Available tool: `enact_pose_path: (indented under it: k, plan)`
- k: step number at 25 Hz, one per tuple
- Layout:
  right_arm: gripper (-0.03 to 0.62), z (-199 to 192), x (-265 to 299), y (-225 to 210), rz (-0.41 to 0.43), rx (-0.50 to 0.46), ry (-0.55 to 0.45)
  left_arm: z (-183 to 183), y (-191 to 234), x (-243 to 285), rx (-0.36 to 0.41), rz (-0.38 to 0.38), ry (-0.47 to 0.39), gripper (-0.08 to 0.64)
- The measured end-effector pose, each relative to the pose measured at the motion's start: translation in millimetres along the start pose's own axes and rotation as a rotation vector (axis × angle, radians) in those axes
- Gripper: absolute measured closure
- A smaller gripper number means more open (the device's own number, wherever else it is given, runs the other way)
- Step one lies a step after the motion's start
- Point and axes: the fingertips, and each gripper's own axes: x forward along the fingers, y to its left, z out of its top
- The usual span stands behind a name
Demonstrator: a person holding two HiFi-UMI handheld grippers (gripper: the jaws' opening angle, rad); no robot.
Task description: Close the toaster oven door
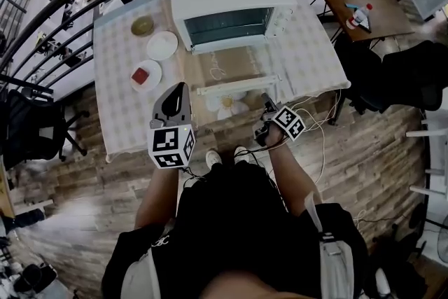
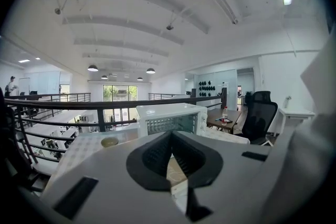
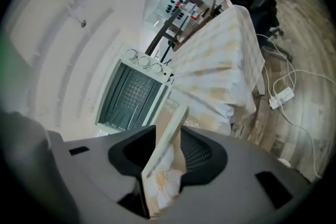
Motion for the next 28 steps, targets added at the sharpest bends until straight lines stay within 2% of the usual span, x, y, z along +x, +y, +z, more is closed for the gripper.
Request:
enact_pose_path:
  k: [4,15,22,28]
  plan:
    - [0.453,5.6,17.7,-9.0,0.016,0.092,-0.018,-7.5,8.9,-4.8,0.007,0.036,0.024,0.546]
    - [0.465,7.4,54.6,-27.3,0.002,0.229,-0.008,-17.8,22.8,-23.1,0.019,0.113,0.052,0.546]
    - [0.515,12.8,62.8,-22.6,-0.011,0.247,-0.008,-11.9,26.3,-27.8,0.031,0.141,0.038,0.546]
    - [0.517,20.2,55.7,-9.7,0.012,0.245,-0.026,-0.9,23.7,-26.1,0.036,0.131,0.009,0.546]
